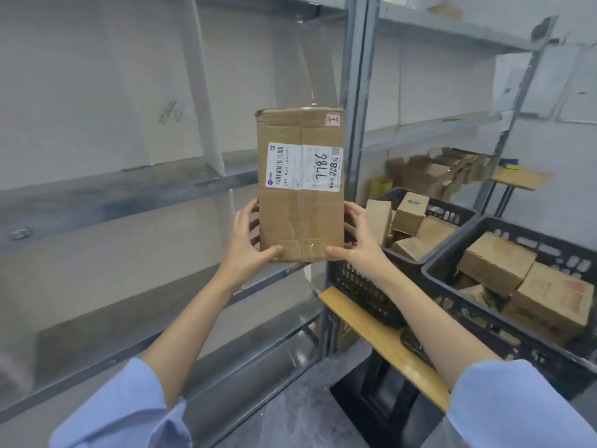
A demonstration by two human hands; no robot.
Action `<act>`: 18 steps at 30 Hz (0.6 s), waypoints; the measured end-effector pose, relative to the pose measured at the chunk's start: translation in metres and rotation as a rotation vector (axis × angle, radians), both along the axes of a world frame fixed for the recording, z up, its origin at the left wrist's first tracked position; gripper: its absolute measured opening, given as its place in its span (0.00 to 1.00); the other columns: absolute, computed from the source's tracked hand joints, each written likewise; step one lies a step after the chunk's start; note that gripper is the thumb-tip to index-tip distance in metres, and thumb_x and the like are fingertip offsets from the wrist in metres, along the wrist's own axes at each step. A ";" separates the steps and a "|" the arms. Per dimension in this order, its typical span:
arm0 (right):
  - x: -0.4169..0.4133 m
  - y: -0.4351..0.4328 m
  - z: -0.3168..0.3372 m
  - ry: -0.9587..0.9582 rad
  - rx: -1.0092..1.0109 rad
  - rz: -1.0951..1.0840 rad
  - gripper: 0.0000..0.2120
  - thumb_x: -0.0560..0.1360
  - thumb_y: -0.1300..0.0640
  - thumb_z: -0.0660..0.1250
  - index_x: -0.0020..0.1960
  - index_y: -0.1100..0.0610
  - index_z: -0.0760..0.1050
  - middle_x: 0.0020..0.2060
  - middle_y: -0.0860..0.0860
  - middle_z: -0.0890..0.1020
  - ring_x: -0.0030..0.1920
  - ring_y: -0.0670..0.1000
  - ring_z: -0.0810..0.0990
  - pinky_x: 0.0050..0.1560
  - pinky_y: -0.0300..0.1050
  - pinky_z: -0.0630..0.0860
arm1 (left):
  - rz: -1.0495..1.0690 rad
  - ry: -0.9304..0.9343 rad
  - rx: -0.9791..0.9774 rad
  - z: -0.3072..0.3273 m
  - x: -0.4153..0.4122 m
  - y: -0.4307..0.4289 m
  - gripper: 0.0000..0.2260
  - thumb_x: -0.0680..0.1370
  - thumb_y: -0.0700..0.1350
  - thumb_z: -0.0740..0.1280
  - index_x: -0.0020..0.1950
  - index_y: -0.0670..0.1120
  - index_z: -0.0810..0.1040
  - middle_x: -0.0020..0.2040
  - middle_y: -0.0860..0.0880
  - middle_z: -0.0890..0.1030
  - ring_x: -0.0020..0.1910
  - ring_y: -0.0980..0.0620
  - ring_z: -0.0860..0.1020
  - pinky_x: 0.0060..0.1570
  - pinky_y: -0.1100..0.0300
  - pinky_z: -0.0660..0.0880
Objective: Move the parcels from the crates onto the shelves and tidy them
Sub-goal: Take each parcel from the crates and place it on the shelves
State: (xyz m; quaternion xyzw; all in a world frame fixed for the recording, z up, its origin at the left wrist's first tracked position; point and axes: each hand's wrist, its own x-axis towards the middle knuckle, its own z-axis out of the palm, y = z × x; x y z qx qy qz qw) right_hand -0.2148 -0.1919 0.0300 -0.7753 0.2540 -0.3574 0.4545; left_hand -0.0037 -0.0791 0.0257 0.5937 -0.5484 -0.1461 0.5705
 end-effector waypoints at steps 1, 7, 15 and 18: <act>0.008 0.002 0.001 -0.006 -0.002 0.039 0.40 0.74 0.60 0.74 0.75 0.46 0.52 0.73 0.44 0.61 0.72 0.46 0.62 0.70 0.49 0.67 | 0.030 0.015 -0.008 0.001 0.004 0.010 0.41 0.70 0.39 0.78 0.76 0.52 0.58 0.72 0.55 0.63 0.69 0.55 0.67 0.57 0.72 0.69; 0.067 0.042 0.000 -0.017 -0.028 0.256 0.44 0.72 0.50 0.75 0.78 0.46 0.50 0.75 0.43 0.62 0.72 0.43 0.64 0.61 0.26 0.66 | 0.253 0.058 -0.018 0.003 0.022 0.102 0.40 0.71 0.38 0.77 0.74 0.57 0.58 0.73 0.58 0.67 0.69 0.61 0.68 0.59 0.72 0.70; 0.172 0.160 -0.009 -0.008 -0.034 0.623 0.44 0.74 0.60 0.74 0.76 0.39 0.50 0.71 0.41 0.65 0.69 0.41 0.65 0.55 0.31 0.73 | 0.665 0.008 0.012 0.004 0.041 0.271 0.43 0.69 0.37 0.78 0.75 0.57 0.57 0.72 0.59 0.66 0.68 0.60 0.69 0.50 0.72 0.75; 0.209 0.219 -0.008 -0.024 -0.004 0.753 0.41 0.75 0.57 0.73 0.78 0.43 0.51 0.71 0.42 0.65 0.67 0.41 0.65 0.54 0.29 0.72 | 0.810 -0.006 0.026 0.005 0.048 0.336 0.43 0.69 0.36 0.78 0.77 0.53 0.57 0.70 0.63 0.68 0.65 0.60 0.72 0.50 0.74 0.74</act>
